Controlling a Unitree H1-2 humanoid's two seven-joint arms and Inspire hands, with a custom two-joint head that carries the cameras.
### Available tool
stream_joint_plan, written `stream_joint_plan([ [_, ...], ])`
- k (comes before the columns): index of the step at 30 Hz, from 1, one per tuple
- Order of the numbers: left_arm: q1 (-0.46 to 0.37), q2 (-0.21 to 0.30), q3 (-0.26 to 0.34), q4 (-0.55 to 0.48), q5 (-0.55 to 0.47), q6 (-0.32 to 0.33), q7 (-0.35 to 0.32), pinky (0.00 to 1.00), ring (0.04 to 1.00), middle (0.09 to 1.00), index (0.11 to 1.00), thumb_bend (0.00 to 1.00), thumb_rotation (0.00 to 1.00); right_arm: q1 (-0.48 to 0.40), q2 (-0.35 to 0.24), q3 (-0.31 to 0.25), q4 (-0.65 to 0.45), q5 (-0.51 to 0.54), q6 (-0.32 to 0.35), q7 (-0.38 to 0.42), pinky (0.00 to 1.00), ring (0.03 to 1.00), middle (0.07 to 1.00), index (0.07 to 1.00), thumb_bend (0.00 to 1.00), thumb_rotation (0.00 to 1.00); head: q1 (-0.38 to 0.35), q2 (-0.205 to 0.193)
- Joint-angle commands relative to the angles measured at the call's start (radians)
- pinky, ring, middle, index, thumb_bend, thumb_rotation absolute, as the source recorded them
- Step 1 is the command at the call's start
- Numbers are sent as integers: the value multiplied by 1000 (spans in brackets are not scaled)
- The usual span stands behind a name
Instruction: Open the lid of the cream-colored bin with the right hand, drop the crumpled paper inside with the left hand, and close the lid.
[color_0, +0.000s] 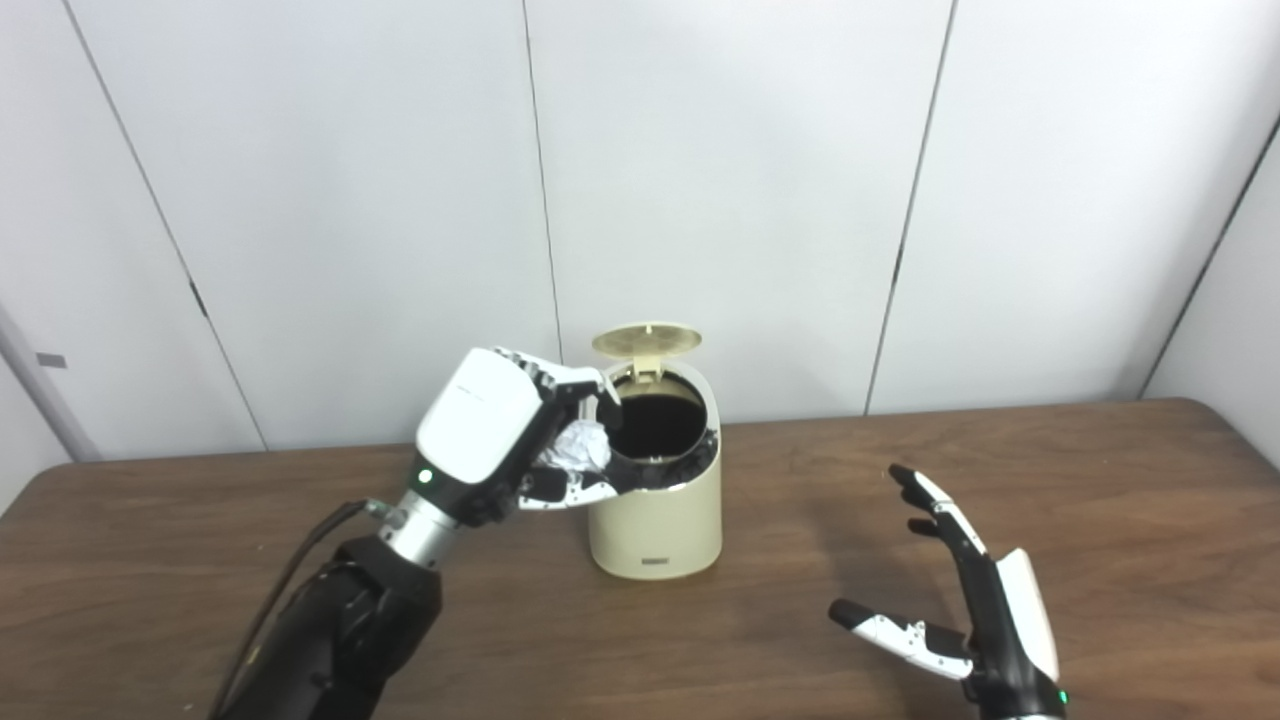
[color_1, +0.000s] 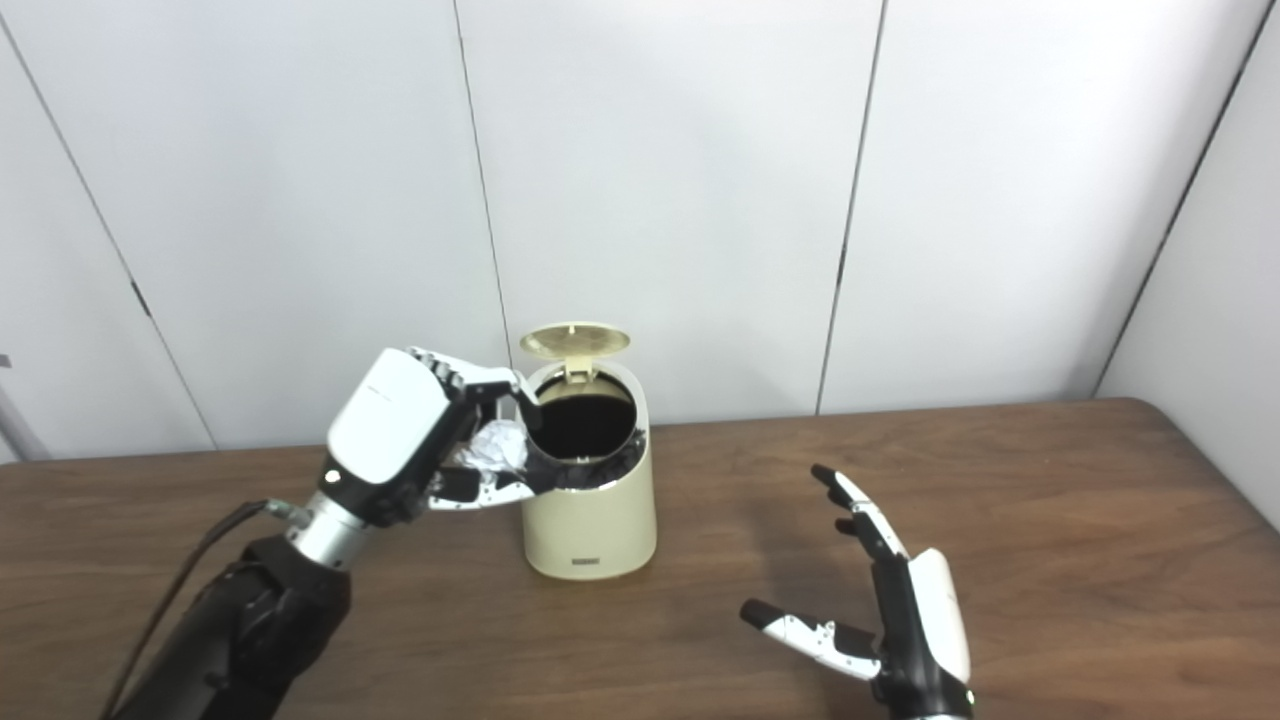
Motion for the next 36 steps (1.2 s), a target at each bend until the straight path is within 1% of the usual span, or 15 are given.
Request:
stream_joint_plan([
  [1, -69, 1, -12, 24, -2, -12, 60, 107, 136, 191, 470, 510, 33, 38, 81, 45, 30, 9, -28, -22, 765, 854, 876, 850, 839, 556, -7, -1],
  [4, -99, -2, -58, 94, 0, -13, 118, 114, 134, 183, 470, 509, 33, 46, 84, 48, 19, 15, -12, -12, 778, 862, 882, 859, 839, 557, -12, -2],
  [6, -122, -8, -83, 141, 21, -13, 164, 112, 129, 175, 470, 509, 32, 48, 86, 48, 17, 12, -11, -13, 778, 862, 884, 860, 841, 557, -12, -4],
  [19, -259, -50, -161, 424, 64, -3, 326, 92, 115, 160, 470, 510, 32, 57, 83, 49, 4, 12, -6, -8, 774, 861, 885, 863, 835, 568, -6, -4],
  [25, -303, -56, -181, 501, 54, -3, 363, 97, 122, 166, 470, 510, 32, 62, 84, 50, -5, 7, -1, -9, 768, 858, 884, 861, 836, 554, -7, 1],
  [30, -316, -56, -188, 514, 44, 4, 361, 93, 119, 163, 470, 510, 32, 62, 85, 50, -3, 8, -4, -9, 766, 856, 883, 863, 835, 554, -7, 1],
  [33, -342, -66, -187, 542, 31, 14, 344, 88, 117, 158, 470, 509, 31, 63, 89, 52, -7, 8, 4, -5, 767, 857, 884, 859, 837, 552, -13, 1],
  [36, -360, -73, -194, 573, 24, 7, 337, 97, 131, 175, 470, 509, 32, 62, 92, 53, -5, 6, 3, -7, 762, 854, 883, 857, 841, 543, -14, 1],
])
